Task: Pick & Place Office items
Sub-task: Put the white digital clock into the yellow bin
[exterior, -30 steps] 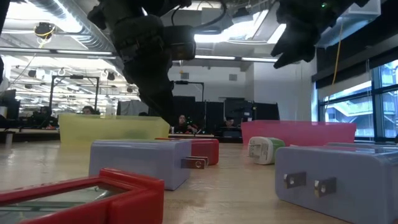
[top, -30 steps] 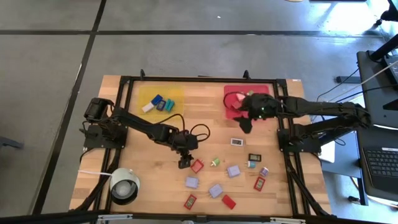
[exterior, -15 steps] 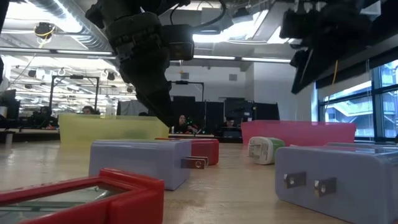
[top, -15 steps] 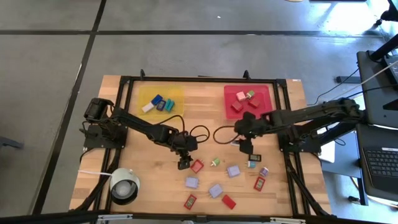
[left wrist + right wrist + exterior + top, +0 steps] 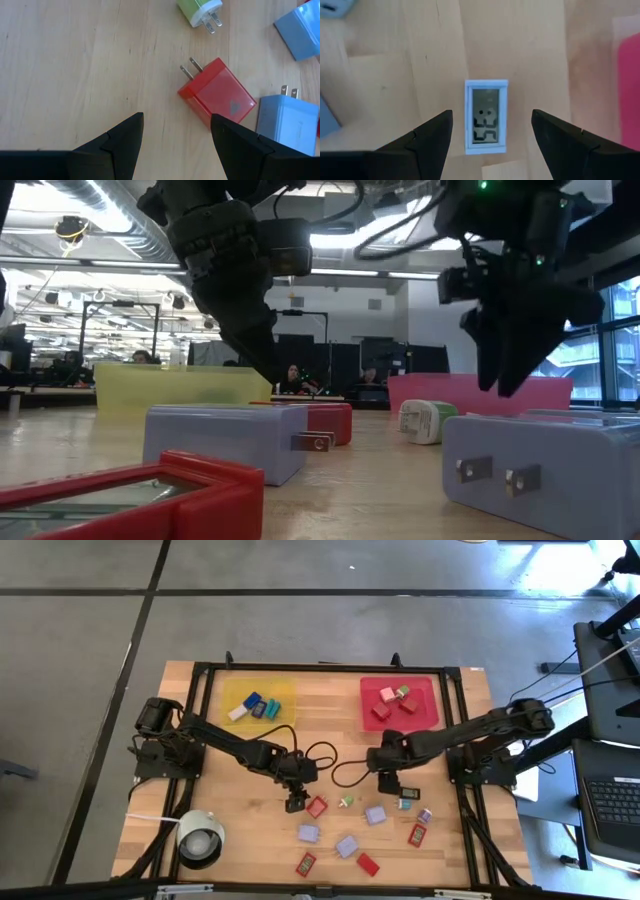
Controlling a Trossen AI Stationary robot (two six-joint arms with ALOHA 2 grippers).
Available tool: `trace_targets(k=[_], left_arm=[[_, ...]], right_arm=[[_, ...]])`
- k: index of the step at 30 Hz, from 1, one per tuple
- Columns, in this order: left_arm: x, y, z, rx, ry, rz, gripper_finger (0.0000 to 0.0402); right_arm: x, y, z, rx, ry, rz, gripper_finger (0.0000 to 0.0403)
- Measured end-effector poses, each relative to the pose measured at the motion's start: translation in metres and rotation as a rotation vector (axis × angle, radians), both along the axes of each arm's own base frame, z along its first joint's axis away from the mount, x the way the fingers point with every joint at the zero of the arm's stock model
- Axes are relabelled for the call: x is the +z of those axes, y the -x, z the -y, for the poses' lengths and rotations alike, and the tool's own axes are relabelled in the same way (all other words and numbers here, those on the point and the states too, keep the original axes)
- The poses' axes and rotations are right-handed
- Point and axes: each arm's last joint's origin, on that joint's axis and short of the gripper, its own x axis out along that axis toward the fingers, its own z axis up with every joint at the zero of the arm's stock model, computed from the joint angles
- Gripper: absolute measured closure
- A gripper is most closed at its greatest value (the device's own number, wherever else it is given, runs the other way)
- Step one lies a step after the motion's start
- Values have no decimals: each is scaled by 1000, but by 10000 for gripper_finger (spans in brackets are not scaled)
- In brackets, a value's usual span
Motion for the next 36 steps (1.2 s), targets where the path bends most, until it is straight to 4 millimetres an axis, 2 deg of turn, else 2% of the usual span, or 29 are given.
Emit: trace_targets(k=[13, 21, 25, 32, 36], left_arm=[[0, 0, 0, -30, -19, 4, 173], [0, 0, 0, -26, -25, 5, 173], [0, 0, -1, -6, -56, 10, 173], [1, -2, -3, 47, -107, 34, 171], [1, -2, -5, 94, -141, 43, 172]], right_arm=[[-27, -2, -1, 2, -3, -155, 128], [-36, -4, -2, -31, -16, -191, 134], [-37, -4, -2, -39, -19, -193, 162], [-37, -4, -3, -46, -45, -190, 248], [-34, -5, -3, -47, -48, -163, 250]])
